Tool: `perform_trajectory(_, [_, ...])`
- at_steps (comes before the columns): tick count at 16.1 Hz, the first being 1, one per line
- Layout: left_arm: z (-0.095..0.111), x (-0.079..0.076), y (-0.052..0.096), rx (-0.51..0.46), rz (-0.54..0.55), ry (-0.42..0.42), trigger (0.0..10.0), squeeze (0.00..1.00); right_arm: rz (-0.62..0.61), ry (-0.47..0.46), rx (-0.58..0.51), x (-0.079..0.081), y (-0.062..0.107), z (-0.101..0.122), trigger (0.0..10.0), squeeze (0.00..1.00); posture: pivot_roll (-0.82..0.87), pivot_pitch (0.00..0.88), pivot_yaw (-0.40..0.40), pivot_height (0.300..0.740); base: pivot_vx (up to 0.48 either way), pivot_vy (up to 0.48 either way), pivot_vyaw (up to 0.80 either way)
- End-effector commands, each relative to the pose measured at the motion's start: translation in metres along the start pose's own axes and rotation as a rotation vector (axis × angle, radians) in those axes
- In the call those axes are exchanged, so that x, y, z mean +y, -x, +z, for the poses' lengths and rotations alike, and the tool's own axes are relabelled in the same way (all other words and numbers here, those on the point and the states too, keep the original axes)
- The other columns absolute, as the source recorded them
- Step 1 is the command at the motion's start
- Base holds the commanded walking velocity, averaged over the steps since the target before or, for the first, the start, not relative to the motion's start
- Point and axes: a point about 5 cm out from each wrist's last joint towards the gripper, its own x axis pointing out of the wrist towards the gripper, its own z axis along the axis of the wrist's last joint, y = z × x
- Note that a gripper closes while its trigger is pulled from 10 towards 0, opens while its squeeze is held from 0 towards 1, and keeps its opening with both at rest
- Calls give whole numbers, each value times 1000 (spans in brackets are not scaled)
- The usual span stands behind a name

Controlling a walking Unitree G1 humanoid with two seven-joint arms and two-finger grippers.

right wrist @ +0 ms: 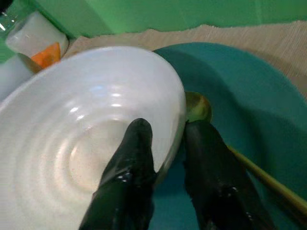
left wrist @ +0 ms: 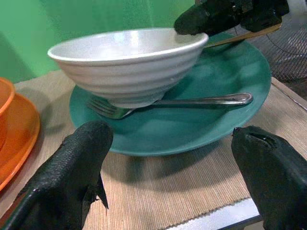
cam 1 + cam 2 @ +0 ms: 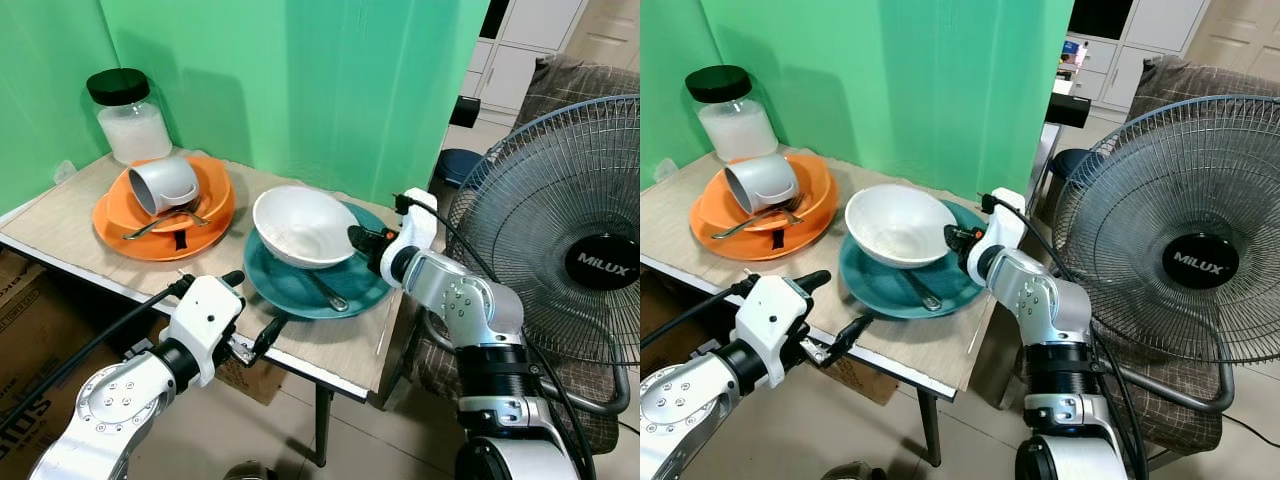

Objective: Setting the table

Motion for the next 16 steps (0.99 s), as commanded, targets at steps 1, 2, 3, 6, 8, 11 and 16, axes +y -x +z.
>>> perform_trajectory(1, [3,3,1,-7,6,-25,10000,0,19,-34,20,4,-1,1,10000,1000,101,0,-31,740,0,0,0])
perform_trajectory(2, [3,3,0,-7,7,-28,10000,0,35,-67,40,6,-2,-1,10000,580,101,0,-30,740,0,0,0])
perform_trajectory(3, [3,4,0,-7,7,-29,10000,0,44,-85,47,7,-2,-2,10000,0,102,0,-30,740,0,0,0])
perform_trajectory(6, [4,3,-1,-9,5,-35,10000,0,90,-129,93,13,-3,-6,10000,0,103,0,-30,740,0,0,0])
perform_trajectory(8, [3,4,-2,-10,4,-37,10000,0,107,-154,121,15,-5,-8,10000,0,103,0,-31,740,0,0,0])
perform_trajectory(11, [4,5,-2,-13,4,-41,10000,0,137,-235,142,19,-6,-10,2627,0,103,0,-32,740,0,0,0])
perform_trajectory(16, [4,7,-4,-15,10,-47,10000,0,124,-265,154,15,-7,-11,0,0,104,0,-32,740,0,0,0])
